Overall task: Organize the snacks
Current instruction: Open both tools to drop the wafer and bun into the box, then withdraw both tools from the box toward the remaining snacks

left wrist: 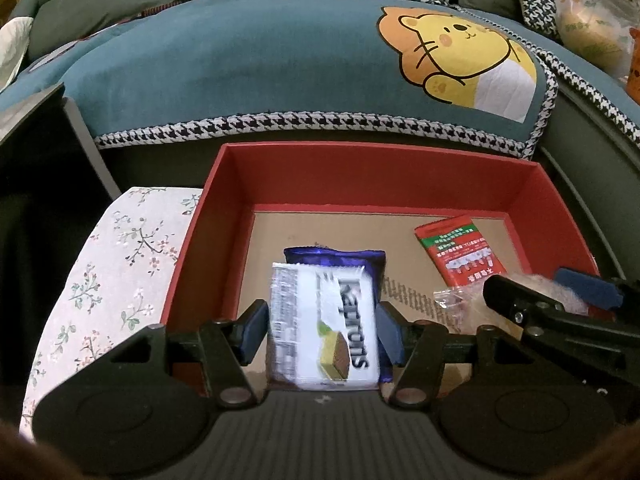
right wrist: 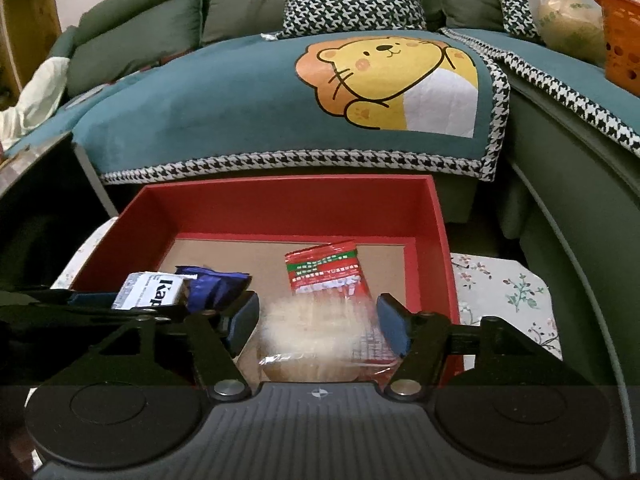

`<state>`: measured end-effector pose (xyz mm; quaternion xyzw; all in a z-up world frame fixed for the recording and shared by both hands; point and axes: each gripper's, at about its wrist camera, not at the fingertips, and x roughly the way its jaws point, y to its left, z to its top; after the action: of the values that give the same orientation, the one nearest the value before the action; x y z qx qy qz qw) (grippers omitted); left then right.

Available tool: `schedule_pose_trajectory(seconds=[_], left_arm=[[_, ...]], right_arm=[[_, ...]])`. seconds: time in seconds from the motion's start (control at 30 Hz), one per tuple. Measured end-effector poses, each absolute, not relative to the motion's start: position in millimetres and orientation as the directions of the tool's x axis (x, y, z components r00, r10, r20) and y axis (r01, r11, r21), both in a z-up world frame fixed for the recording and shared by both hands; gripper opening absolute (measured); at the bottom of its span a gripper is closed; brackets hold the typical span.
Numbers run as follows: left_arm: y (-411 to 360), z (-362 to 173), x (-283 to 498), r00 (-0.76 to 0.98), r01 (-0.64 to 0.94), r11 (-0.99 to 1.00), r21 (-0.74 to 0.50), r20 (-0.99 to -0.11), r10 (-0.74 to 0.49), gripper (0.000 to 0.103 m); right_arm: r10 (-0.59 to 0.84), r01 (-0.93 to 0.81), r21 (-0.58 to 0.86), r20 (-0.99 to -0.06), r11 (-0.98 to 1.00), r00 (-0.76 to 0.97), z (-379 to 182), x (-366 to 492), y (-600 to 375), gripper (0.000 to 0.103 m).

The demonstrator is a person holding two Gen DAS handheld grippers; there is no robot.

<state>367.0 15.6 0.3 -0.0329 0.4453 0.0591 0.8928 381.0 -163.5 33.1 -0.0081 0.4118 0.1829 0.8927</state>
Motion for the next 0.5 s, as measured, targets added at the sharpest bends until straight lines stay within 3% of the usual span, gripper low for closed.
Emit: schedule_pose_trajectory(seconds=[0.5], left_arm=[[12.0,26.4,340.7,0.636,-0.121,0.992,-0.026,-0.769,0.058,0.095]], right_arm=[[0.286,-0.324,0.091,-0.724,0.942,0.627,56.1,370.0,-170.0,0.081]])
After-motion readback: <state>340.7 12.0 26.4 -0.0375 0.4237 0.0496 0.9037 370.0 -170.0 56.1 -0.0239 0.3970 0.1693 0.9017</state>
